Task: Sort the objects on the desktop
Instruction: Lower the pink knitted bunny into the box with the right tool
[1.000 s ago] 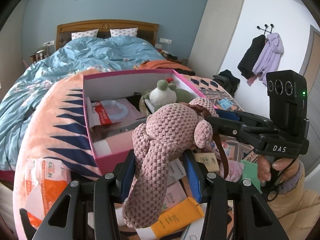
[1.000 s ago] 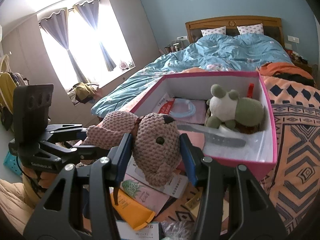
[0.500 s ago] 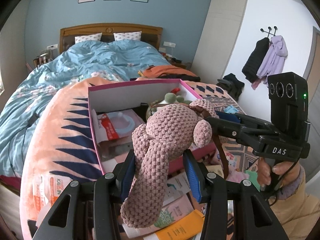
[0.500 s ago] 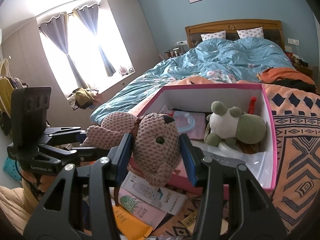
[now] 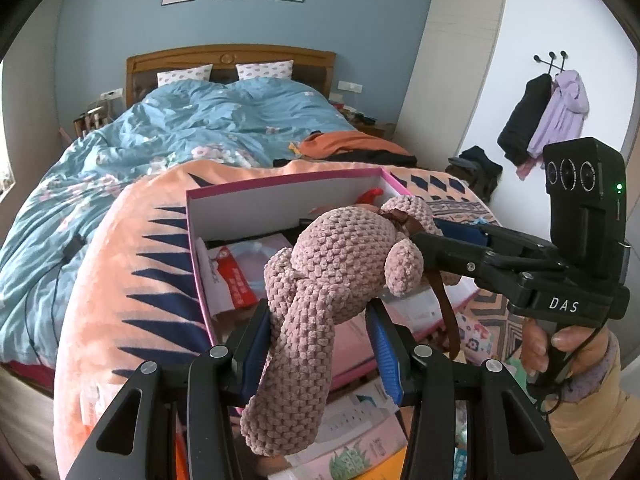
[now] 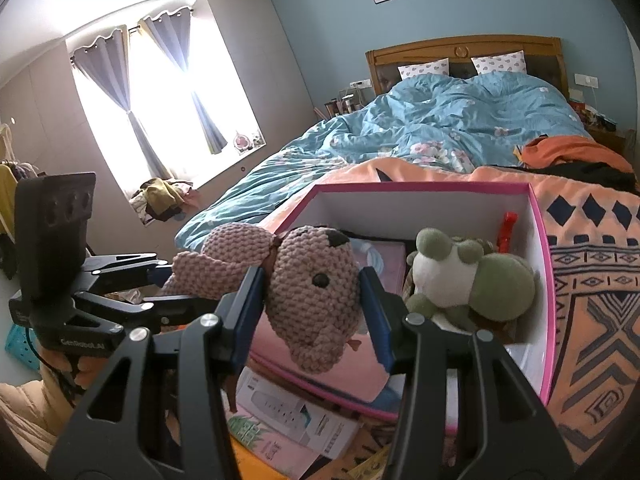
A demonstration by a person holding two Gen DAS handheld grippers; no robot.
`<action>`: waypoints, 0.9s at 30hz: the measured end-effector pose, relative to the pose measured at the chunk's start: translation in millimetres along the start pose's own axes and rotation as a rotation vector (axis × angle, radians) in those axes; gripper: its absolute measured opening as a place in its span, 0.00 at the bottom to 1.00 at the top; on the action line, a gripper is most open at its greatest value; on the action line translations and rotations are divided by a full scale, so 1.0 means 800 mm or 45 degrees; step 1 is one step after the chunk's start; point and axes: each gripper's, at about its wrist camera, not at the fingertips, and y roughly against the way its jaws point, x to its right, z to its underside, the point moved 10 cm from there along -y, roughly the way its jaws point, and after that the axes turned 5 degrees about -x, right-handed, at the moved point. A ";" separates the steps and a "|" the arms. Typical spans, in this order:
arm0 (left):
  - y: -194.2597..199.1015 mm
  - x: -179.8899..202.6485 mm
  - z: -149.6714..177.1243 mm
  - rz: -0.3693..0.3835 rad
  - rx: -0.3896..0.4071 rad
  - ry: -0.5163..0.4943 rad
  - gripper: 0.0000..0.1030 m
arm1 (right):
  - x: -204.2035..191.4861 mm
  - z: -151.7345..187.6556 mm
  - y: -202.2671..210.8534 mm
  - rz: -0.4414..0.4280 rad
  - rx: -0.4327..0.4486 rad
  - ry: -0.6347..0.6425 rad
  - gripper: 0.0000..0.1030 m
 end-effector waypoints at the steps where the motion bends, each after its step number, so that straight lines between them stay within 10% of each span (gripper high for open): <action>1: -0.002 -0.002 -0.003 -0.008 -0.001 0.002 0.46 | 0.001 -0.003 -0.002 0.002 -0.001 0.005 0.49; 27: -0.067 -0.054 -0.050 -0.068 -0.080 0.104 0.46 | 0.051 -0.052 -0.077 0.069 -0.116 0.029 0.49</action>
